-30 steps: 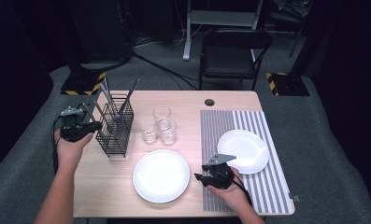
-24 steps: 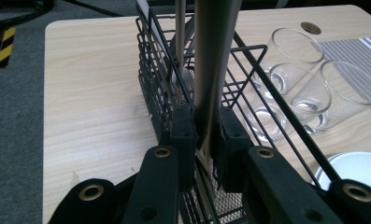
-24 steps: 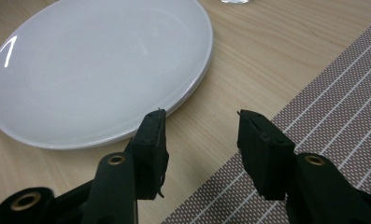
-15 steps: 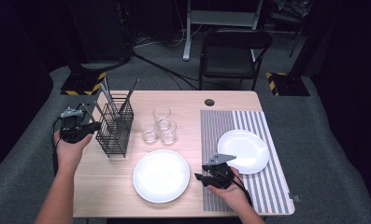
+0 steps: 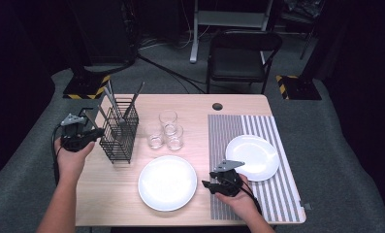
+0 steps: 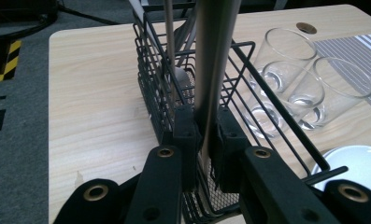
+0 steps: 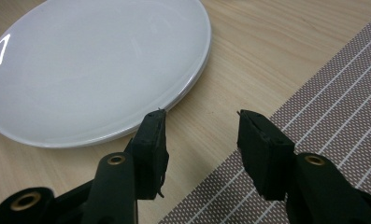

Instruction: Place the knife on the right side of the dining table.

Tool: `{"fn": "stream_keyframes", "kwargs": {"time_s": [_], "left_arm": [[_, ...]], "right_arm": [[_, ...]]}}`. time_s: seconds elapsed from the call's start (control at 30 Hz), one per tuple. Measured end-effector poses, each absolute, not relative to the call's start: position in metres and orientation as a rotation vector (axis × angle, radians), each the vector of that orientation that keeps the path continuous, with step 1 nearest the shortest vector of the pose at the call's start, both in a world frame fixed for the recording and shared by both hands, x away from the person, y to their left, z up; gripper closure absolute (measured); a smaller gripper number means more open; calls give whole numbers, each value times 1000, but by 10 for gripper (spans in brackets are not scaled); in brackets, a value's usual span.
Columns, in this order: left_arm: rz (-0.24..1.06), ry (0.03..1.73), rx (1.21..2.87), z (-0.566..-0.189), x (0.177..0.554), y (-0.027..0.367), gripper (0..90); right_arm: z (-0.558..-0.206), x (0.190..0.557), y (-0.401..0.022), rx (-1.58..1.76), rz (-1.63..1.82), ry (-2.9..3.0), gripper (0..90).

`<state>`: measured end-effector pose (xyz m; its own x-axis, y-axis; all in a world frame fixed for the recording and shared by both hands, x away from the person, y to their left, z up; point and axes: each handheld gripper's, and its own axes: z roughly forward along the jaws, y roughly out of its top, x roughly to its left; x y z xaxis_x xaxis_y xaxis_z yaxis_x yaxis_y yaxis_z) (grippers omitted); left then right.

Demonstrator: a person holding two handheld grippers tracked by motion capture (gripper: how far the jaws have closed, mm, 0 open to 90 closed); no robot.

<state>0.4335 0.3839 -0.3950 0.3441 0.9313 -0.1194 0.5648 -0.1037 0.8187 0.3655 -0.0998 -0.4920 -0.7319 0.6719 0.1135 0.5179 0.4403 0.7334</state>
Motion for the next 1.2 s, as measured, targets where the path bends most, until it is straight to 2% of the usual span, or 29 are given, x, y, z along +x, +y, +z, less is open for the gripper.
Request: {"fn": "stream_keyframes", "kwargs": {"time_s": [0.43, 1.2], "left_arm": [[595, 1287, 1837, -382, 436, 372, 820], [575, 1232, 1859, -347, 435, 374, 820]], "right_arm": [[-492, 366, -101, 1046, 1164, 2495, 520], [-492, 366, -102, 1050, 1168, 2492, 520]]}}
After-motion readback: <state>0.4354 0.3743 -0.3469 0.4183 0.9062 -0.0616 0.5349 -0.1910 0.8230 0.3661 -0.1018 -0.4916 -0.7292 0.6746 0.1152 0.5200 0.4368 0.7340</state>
